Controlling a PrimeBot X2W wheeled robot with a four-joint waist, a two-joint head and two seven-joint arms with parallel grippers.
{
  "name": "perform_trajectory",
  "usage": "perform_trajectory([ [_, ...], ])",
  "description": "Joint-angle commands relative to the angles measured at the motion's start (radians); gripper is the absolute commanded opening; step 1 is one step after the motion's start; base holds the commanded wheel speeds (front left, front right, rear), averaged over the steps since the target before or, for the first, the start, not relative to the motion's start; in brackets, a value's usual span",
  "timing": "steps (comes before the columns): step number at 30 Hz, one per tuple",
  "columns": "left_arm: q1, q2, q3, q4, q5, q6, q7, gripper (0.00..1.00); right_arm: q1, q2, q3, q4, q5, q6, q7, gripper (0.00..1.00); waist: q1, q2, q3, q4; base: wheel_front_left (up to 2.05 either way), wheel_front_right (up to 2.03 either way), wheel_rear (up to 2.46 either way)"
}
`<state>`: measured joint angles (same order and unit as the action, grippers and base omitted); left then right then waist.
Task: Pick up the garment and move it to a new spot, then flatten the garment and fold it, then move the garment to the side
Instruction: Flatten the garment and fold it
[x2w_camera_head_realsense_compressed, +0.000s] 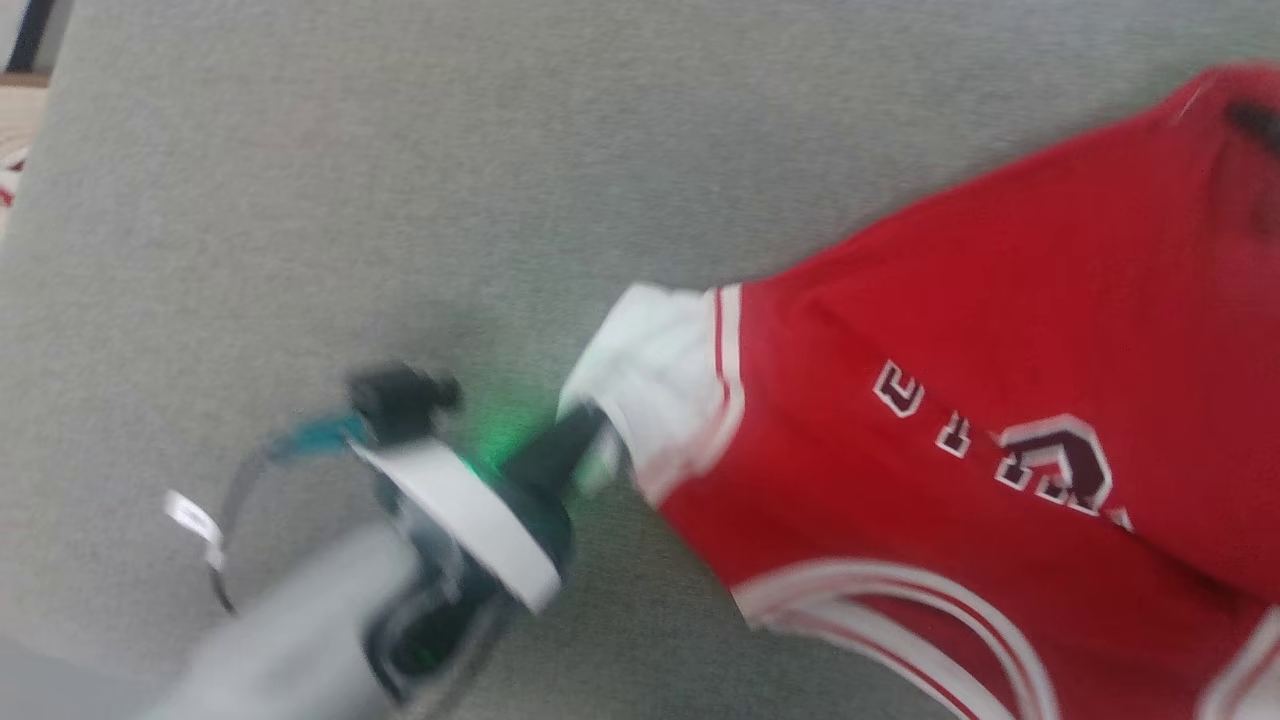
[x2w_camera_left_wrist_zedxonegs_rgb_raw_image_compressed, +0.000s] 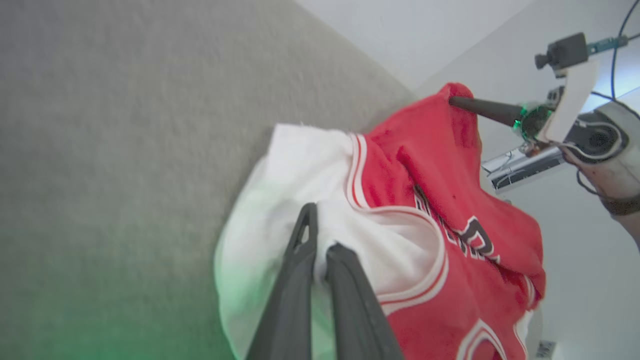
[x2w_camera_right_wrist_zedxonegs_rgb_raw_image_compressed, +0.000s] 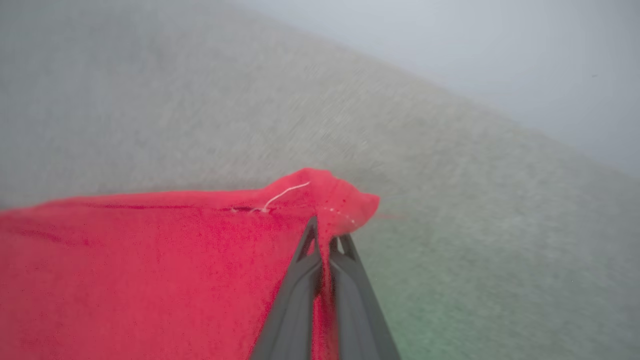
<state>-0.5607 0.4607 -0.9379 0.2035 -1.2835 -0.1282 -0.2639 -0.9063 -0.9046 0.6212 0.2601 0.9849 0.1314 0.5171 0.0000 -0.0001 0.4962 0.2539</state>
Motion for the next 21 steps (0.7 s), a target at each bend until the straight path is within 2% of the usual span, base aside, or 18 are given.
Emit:
perform_trajectory([
  [1,-0.045,0.017,0.033,0.007,0.007,-0.002,0.0,0.0,-0.017,0.015,-0.025,0.025,0.006,-0.001,-0.036,0.0,0.0,0.0001,-0.016,-0.023,0.0,0.0,0.0],
  [5,-0.136,0.044,0.093,0.032,-0.002,-0.002,0.003,0.0,-0.057,0.06,-0.125,0.13,0.017,-0.001,-0.151,0.0,0.0,0.0001,-0.022,-0.062,0.0,0.0,0.0],
  [11,-0.415,0.054,0.18,0.116,-0.095,-0.002,0.093,0.0,-0.207,0.161,-0.267,0.294,0.017,-0.001,-0.293,0.0,0.0,0.0001,0.013,-0.132,0.0,0.0,0.0],
  [16,-0.726,0.028,0.283,0.315,-0.13,0.004,0.134,0.0,-0.395,0.234,-0.324,0.4,-0.024,-0.002,-0.38,0.0,0.0,0.0001,0.051,-0.182,0.0,0.0,0.0],
  [21,-1.016,0.0,0.36,0.483,-0.103,0.016,0.086,0.0,-0.569,0.283,-0.363,0.503,-0.068,-0.003,-0.493,0.0,0.0,0.0001,0.065,-0.224,0.0,0.0,0.0],
])
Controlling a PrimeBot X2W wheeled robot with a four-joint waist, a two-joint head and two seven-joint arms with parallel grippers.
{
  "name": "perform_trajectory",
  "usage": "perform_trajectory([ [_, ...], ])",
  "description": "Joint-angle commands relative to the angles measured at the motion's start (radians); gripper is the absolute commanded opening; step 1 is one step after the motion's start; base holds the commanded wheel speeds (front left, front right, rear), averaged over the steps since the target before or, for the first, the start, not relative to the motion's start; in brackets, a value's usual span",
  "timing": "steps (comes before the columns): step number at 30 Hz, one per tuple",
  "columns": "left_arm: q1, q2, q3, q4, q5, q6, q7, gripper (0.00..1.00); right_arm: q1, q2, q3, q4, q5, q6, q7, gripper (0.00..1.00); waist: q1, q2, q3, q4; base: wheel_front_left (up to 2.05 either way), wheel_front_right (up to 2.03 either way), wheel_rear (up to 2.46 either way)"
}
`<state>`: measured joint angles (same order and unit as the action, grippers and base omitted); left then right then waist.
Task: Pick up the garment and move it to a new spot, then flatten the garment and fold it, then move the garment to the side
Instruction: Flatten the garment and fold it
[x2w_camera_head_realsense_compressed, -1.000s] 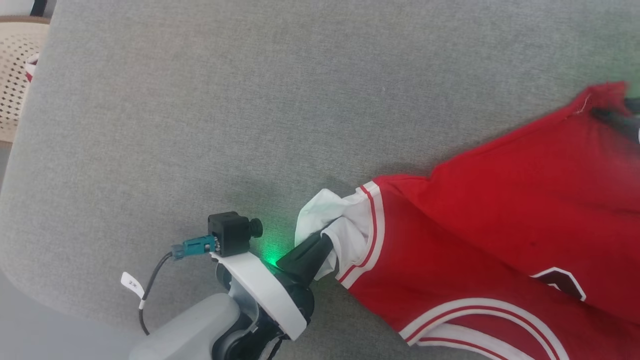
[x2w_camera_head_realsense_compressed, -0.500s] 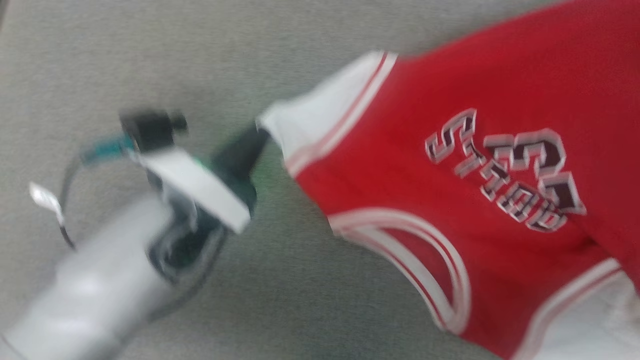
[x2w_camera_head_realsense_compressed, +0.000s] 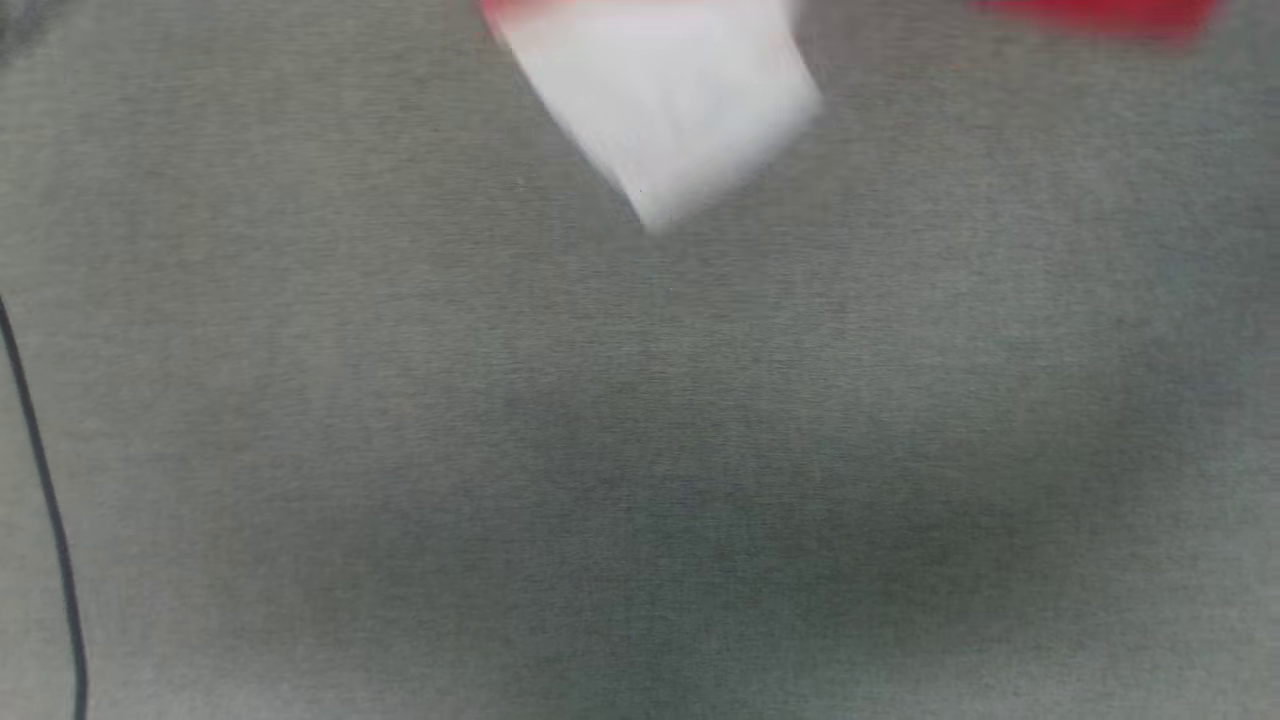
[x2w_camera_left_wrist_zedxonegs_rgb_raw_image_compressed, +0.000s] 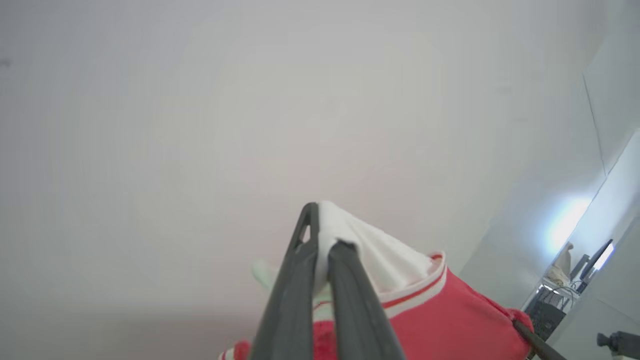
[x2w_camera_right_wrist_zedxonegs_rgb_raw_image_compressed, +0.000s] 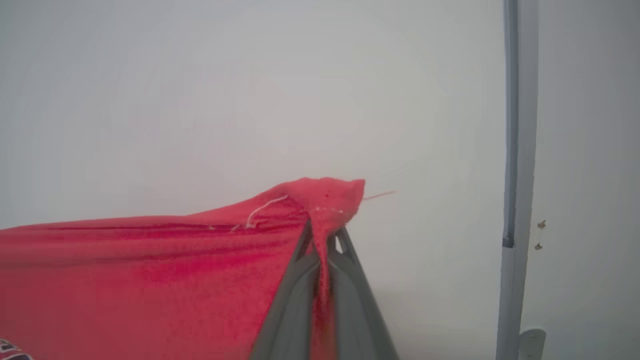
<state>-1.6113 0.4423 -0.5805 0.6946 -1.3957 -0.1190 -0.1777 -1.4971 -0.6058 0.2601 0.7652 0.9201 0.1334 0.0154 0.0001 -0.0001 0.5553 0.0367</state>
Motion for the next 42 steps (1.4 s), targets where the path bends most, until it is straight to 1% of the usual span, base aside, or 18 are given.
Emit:
perform_trajectory([
  [1,-0.048,0.013,0.031,0.038,0.005,0.003,-0.028,0.0,-0.025,-0.005,-0.011,0.034,-0.013,-0.005,-0.026,0.0,-0.0001,0.0001,0.004,-0.015,0.0,0.0,0.0],
  [4,-0.103,-0.003,0.04,0.074,0.002,-0.005,-0.038,0.0,-0.061,0.0,-0.005,0.074,-0.014,-0.007,-0.048,0.0,-0.0001,0.0001,-0.002,-0.017,0.0,0.0,0.0],
  [5,-0.098,-0.014,0.041,0.078,-0.016,-0.006,-0.024,0.0,-0.059,0.004,0.004,0.084,-0.007,-0.007,-0.038,0.0,-0.0001,0.0001,-0.004,-0.016,0.0,0.0,0.0],
  [7,-0.054,-0.02,0.015,0.054,-0.015,-0.009,0.0,0.0,-0.033,-0.004,0.025,0.094,-0.001,-0.007,-0.024,0.0,-0.0001,0.0001,-0.005,-0.011,0.0,0.0,0.0],
  [9,0.025,-0.018,-0.007,-0.003,-0.038,-0.01,0.016,0.0,0.012,-0.006,0.053,0.095,0.014,-0.006,-0.008,0.0,-0.0001,0.0001,-0.003,-0.007,0.0,0.0,0.0],
  [10,0.075,-0.007,-0.022,-0.041,-0.041,-0.01,0.012,0.0,0.039,-0.012,0.064,0.09,0.024,-0.006,-0.005,0.0,-0.0001,0.0001,-0.003,-0.005,0.0,0.0,0.0],
  [13,0.263,0.016,-0.052,-0.169,-0.082,-0.01,-0.009,0.0,0.144,-0.024,0.108,0.057,0.059,-0.004,0.015,0.0,-0.0001,0.0001,-0.005,0.001,0.0,0.0,0.0],
  [15,0.414,0.037,-0.078,-0.258,-0.102,-0.011,-0.027,0.0,0.244,-0.04,0.144,0.021,0.089,-0.004,0.037,0.0,-0.0001,0.0001,-0.008,0.004,0.0,0.0,0.0],
  [17,0.563,0.056,-0.107,-0.338,-0.11,-0.011,-0.048,0.0,0.349,-0.07,0.169,-0.021,0.124,-0.004,0.046,0.0,-0.0001,0.0001,-0.014,0.009,0.0,0.0,0.0],
  [19,0.696,0.065,-0.127,-0.407,-0.122,-0.011,-0.065,0.0,0.457,-0.095,0.181,-0.066,0.169,-0.004,0.054,0.0,-0.0001,0.0001,-0.023,0.015,0.0,0.0,0.0],
  [20,0.696,0.065,-0.127,-0.407,-0.122,-0.011,-0.065,0.0,0.457,-0.095,0.181,-0.066,0.169,-0.004,0.054,0.0,-0.0001,0.0001,-0.023,0.015,0.0,0.0,0.0],
  [23,0.871,0.085,-0.152,-0.5,-0.116,-0.011,-0.08,0.0,0.62,-0.142,0.188,-0.144,0.231,-0.004,0.045,0.0,-0.0001,0.0001,-0.045,0.019,0.0,0.0,0.0],
  [25,0.983,0.087,-0.147,-0.565,-0.125,-0.011,-0.085,0.0,0.723,-0.167,0.183,-0.196,0.27,-0.004,0.034,0.0,-0.0001,0.0001,-0.067,0.021,0.0,0.0,0.0],
  [27,1.078,0.101,-0.144,-0.616,-0.108,-0.011,-0.088,0.0,0.823,-0.19,0.174,-0.25,0.312,-0.003,0.032,0.0,-0.0001,0.0001,-0.093,0.026,0.0,0.0,0.0],
  [31,1.226,0.133,-0.127,-0.706,-0.075,-0.011,-0.088,0.0,1.007,-0.237,0.158,-0.362,0.365,-0.003,0.044,0.0,-0.0001,0.0001,-0.138,0.024,0.0,0.0,0.0],
  [36,1.399,0.179,-0.088,-0.822,-0.039,-0.011,-0.088,0.0,1.199,-0.289,0.13,-0.493,0.397,-0.003,0.065,0.0,-0.0001,0.0001,-0.166,0.006,0.0,0.0,0.0],
  [42,1.562,0.216,-0.047,-0.959,0.012,-0.011,-0.088,0.0,1.404,-0.326,0.033,-0.614,0.427,-0.004,0.03,0.0,-0.0001,0.0001,-0.178,-0.01,0.0,0.0,0.0],
])
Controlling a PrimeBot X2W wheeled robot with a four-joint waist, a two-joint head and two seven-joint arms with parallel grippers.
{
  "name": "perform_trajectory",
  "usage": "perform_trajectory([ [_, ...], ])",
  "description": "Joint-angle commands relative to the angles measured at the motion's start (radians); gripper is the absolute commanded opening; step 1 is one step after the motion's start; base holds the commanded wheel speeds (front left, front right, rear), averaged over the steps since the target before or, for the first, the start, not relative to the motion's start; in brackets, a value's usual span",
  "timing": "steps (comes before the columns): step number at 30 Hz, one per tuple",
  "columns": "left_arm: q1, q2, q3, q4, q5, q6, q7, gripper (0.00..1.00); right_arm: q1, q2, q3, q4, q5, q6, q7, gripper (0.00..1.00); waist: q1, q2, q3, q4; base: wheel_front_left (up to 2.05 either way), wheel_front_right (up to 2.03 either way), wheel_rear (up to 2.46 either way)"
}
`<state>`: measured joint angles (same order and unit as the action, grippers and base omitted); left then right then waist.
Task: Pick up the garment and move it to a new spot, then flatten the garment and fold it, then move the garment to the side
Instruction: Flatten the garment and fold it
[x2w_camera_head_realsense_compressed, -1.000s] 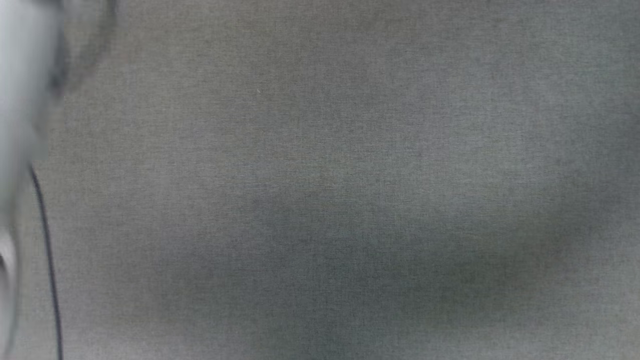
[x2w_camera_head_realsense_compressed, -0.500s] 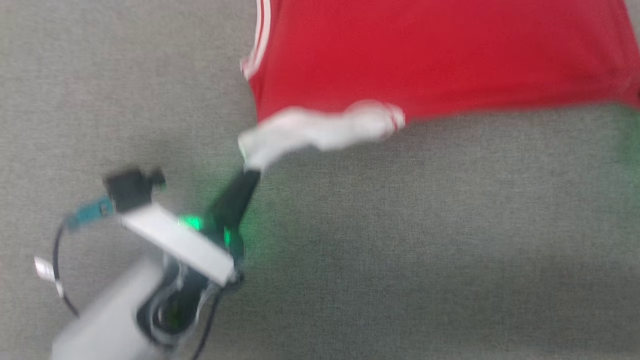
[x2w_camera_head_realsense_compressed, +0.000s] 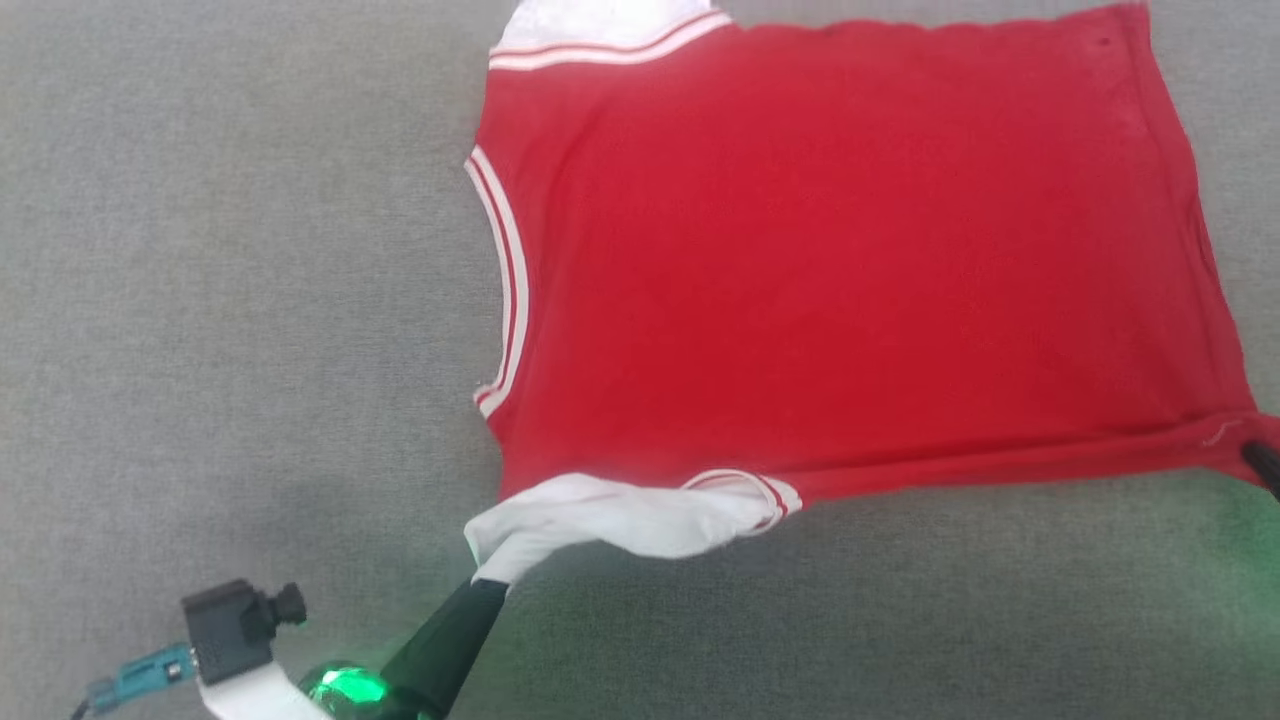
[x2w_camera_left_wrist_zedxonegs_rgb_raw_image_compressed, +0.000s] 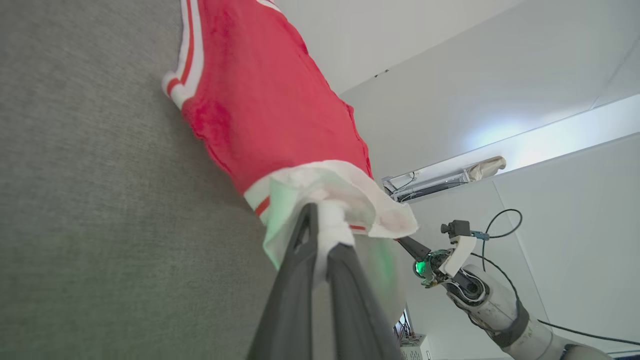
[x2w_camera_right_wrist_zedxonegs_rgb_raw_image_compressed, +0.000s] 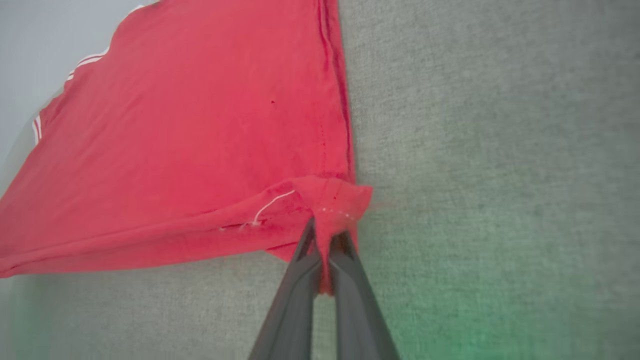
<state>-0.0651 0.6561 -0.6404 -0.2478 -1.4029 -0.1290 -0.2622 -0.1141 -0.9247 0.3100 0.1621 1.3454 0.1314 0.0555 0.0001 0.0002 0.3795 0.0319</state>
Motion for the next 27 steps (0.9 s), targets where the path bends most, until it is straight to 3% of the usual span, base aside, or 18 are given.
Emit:
perform_trajectory([
  [1,0.032,0.006,0.023,-0.033,0.025,-0.001,-0.003,0.0,0.044,-0.011,-0.032,-0.028,-0.004,-0.001,-0.016,0.0,-0.0001,-0.0002,-0.004,-0.008,0.0,0.0,0.0],
  [5,0.008,0.025,0.019,-0.056,0.044,-0.001,0.008,0.0,0.078,0.006,-0.092,-0.073,-0.017,-0.001,-0.009,0.0,-0.0001,-0.0002,-0.016,-0.013,0.0,0.0,0.0],
  [11,-0.217,0.01,0.014,0.002,0.003,-0.001,0.099,0.0,-0.054,0.072,-0.145,-0.058,-0.053,-0.001,0.049,0.0,-0.0001,-0.0002,-0.021,-0.01,0.0,0.0,0.0],
  [19,-0.52,-0.078,0.039,0.262,-0.062,-0.001,0.15,0.0,-0.343,0.211,-0.144,0.128,-0.142,-0.001,0.14,0.0,-0.0001,-0.0002,0.022,-0.019,0.0,0.0,0.0],
  [27,-0.635,-0.125,0.01,0.503,-0.05,-0.001,0.143,0.0,-0.522,0.305,-0.096,0.297,-0.219,-0.001,0.169,0.0,-0.0001,-0.0002,0.084,-0.039,0.0,0.0,0.0],
])
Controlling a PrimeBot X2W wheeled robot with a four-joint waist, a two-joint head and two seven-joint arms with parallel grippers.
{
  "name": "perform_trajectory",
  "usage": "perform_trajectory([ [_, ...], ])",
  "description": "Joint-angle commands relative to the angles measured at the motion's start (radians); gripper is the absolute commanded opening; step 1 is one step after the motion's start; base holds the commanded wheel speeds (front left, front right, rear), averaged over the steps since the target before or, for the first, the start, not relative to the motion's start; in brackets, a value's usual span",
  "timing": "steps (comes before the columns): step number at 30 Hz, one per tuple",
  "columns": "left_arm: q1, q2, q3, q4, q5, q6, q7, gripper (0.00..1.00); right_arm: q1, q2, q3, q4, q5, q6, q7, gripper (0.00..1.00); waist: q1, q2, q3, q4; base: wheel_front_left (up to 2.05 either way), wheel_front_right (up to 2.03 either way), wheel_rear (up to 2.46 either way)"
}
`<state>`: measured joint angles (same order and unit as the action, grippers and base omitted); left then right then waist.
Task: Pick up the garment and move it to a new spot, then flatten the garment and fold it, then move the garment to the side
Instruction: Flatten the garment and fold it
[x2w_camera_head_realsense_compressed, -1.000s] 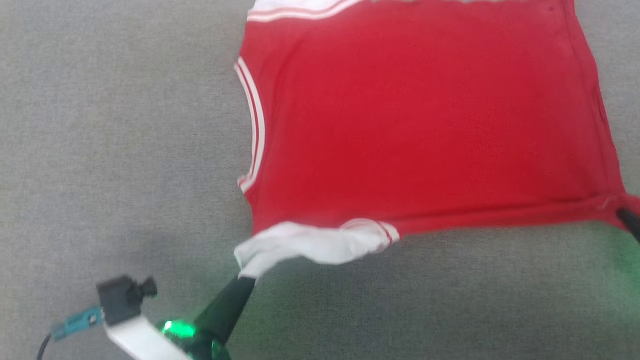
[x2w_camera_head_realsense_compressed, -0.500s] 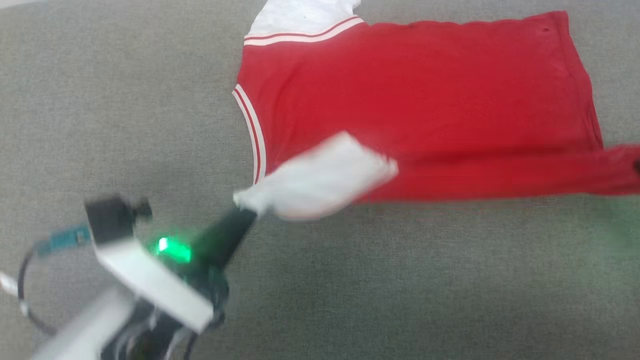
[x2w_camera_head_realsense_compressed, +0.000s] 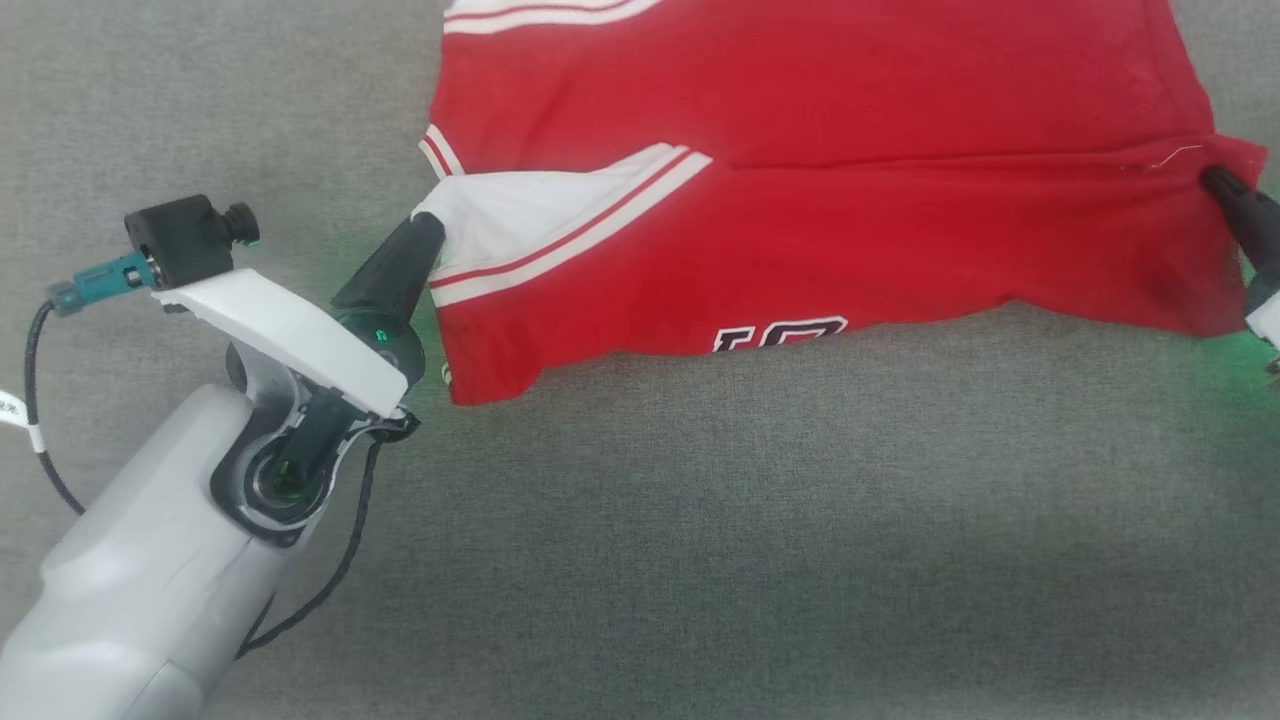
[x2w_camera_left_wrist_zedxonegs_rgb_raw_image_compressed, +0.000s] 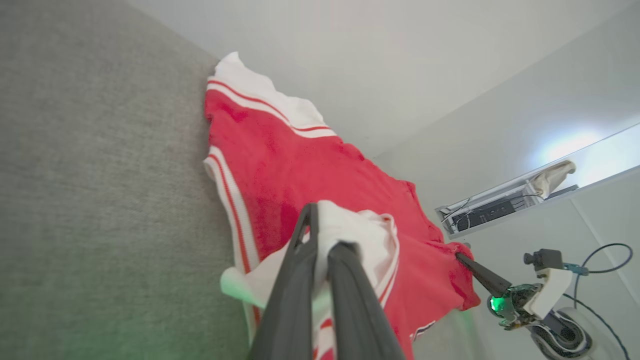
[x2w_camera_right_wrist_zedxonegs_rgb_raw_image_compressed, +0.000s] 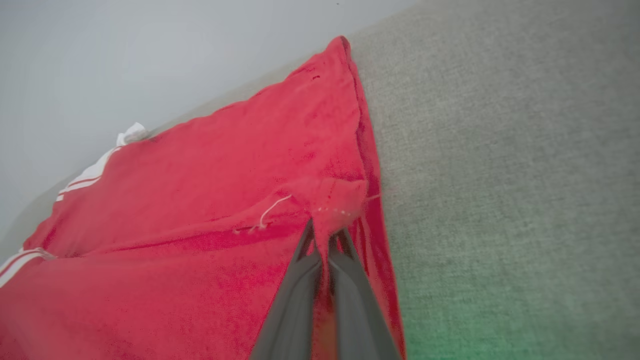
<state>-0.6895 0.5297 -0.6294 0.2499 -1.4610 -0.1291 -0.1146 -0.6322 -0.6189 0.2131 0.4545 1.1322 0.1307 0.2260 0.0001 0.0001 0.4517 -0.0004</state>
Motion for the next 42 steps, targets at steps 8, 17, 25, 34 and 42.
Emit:
perform_trajectory([
  [8,-0.062,-0.033,-0.076,0.191,0.065,-0.001,-0.056,1.0,-0.048,0.004,0.086,0.07,-0.069,0.0,-0.055,0.41,-0.0001,-0.0001,0.007,0.004,0.0,0.0,0.0],
  [17,-0.101,0.033,-0.162,0.235,0.148,-0.001,-0.093,1.0,0.032,-0.06,0.132,0.029,-0.111,0.0,-0.227,1.0,-0.0001,-0.0001,-0.116,0.038,0.0,0.0,0.0],
  [25,-0.046,0.111,-0.231,0.189,0.238,0.076,-0.047,1.0,0.147,-0.104,0.091,-0.027,-0.209,0.0,-0.451,1.0,-0.0001,-0.0001,-0.227,0.068,0.0,0.0,0.0],
  [34,-0.065,0.163,-0.314,-0.002,0.069,0.175,0.402,1.0,0.211,-0.08,0.033,-0.122,-0.291,0.0,-0.473,1.0,-0.0001,-0.0001,-0.193,0.028,0.0,0.0,0.0],
  [42,-0.127,0.125,-0.329,0.077,-0.018,0.22,0.597,1.0,0.205,-0.061,0.014,-0.184,-0.317,0.0,-0.453,1.0,-0.0001,-0.0001,-0.134,-0.031,0.0,0.0,0.0],
])
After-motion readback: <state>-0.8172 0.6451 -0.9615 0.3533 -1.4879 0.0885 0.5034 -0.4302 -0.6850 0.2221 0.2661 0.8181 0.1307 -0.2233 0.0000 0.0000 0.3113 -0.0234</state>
